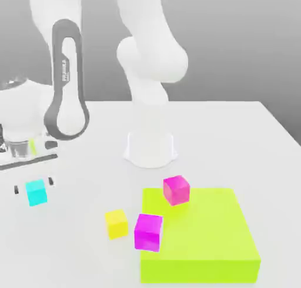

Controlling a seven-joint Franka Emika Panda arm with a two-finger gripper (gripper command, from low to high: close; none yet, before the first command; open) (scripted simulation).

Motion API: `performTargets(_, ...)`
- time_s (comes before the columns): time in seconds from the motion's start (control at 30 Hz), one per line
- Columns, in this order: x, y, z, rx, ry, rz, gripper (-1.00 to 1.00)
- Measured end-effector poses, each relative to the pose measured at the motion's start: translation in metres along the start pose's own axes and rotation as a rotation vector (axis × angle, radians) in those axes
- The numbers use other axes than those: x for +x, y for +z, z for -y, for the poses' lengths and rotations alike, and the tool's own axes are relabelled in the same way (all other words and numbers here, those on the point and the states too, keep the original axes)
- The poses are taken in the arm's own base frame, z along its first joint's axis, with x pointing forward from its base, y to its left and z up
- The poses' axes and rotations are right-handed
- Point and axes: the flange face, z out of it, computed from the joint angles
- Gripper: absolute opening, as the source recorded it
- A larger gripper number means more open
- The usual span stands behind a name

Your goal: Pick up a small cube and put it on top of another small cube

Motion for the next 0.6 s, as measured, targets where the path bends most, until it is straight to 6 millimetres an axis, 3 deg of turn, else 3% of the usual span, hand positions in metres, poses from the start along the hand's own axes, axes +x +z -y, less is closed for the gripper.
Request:
performTargets(0.2,0.000,0.000,0.000,0.001,0.000,0.001,-1.00)
performTargets(0.4,-0.001,-0.052,0.000,0.001,0.000,0.002,-1.00)
performTargets(0.6,-0.020,-0.071,-0.039,0.012,-0.078,-0.005,-1.00)
